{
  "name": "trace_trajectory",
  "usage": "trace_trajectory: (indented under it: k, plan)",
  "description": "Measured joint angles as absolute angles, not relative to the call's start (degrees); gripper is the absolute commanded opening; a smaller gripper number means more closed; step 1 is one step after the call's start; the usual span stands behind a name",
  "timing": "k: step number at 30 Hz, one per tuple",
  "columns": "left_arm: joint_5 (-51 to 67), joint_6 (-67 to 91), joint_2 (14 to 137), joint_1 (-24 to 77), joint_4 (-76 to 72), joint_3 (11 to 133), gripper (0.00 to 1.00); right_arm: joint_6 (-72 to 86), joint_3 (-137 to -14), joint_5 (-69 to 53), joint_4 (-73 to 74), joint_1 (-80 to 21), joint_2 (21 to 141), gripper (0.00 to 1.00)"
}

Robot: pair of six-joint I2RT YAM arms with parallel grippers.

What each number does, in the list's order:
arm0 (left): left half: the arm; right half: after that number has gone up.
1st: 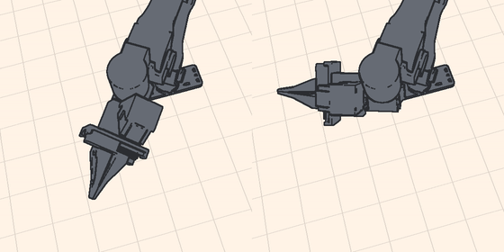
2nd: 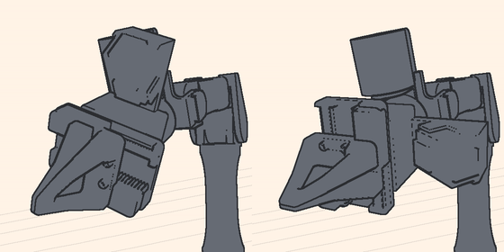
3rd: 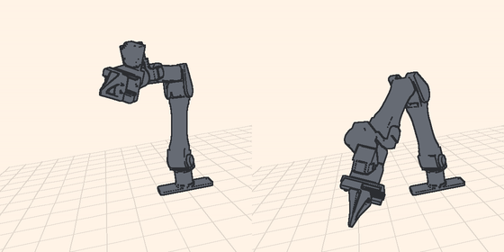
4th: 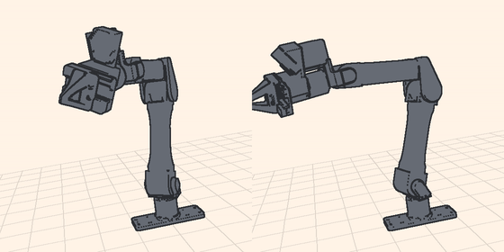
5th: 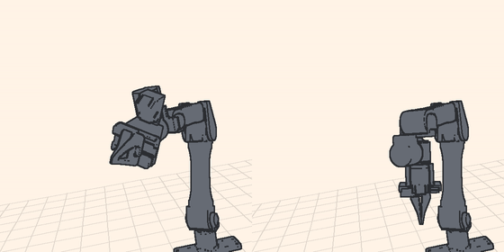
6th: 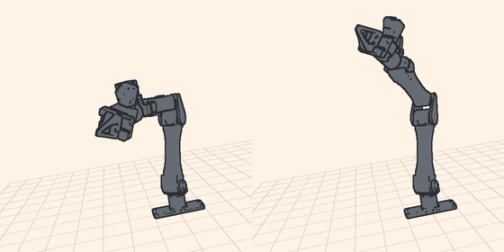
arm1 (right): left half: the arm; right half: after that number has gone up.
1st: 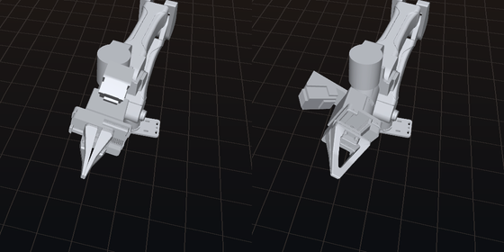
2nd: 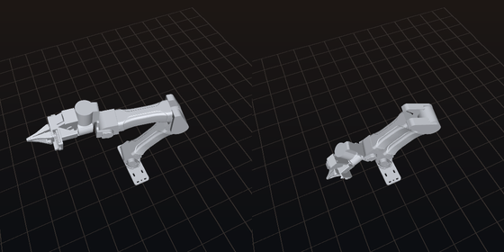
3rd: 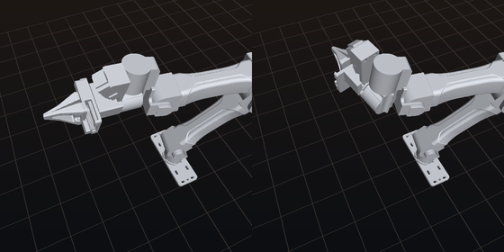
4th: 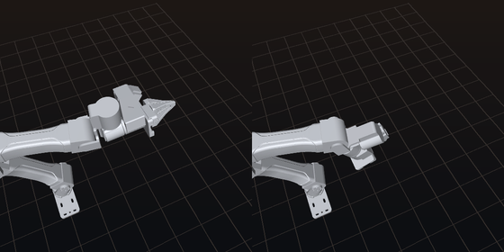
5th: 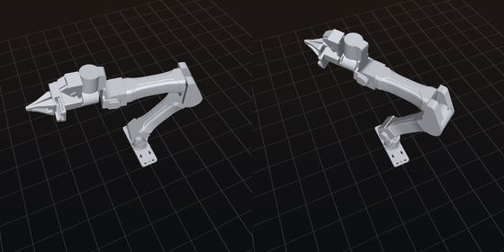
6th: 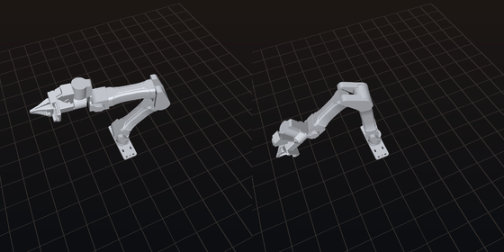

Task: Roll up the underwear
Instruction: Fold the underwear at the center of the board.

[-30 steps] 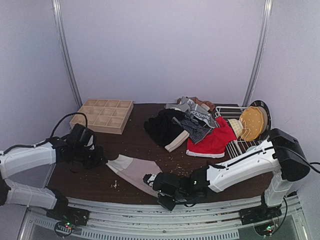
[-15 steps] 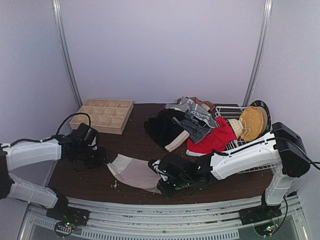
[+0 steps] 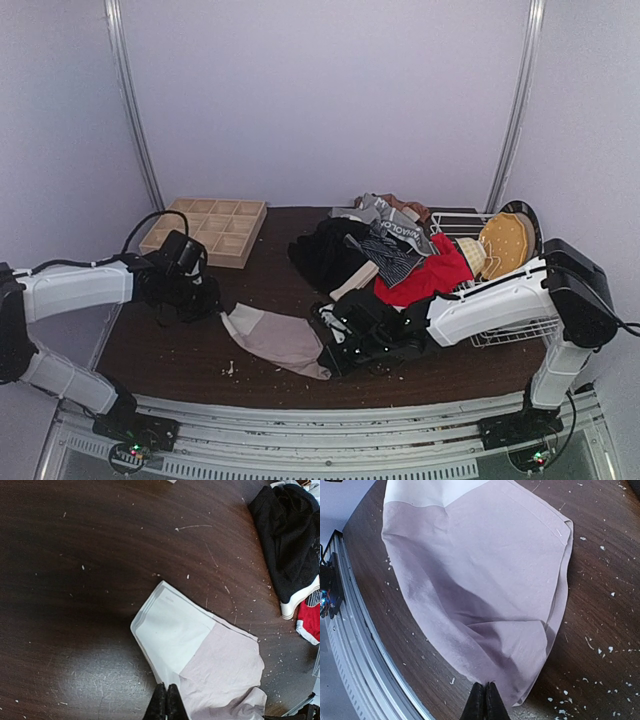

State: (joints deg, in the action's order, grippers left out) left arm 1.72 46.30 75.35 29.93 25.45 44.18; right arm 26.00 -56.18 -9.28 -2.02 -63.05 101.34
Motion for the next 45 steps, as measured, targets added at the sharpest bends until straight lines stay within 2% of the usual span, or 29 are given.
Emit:
trace_trajectory:
  k: [20, 25, 34, 39, 45]
  plan:
    - [-0.84, 46.85, 74.91, 29.93, 26.61, 46.37, 0.0, 26.24, -54.43, -13.39, -7.2, -58.24, 98.45, 0.0]
    - [-0.25, 47.92, 69.87, 29.95, 26.48, 42.06, 0.0, 26.85, -50.63, -12.99, -7.55, -60.27, 95.74, 0.0]
    - [0.19, 51.44, 59.09, 33.06, 28.6, 31.0, 0.0, 29.67, -46.44, -9.78, -8.86, -69.97, 94.72, 0.0]
    - [-0.86, 52.75, 52.16, 34.41, 32.08, 29.63, 0.0, 30.89, -46.44, -8.43, -9.47, -71.61, 94.72, 0.0]
    - [-2.94, 52.45, 55.11, 34.37, 34.0, 31.81, 0.0, 31.33, -47.86, -9.04, -9.67, -68.73, 94.76, 0.0]
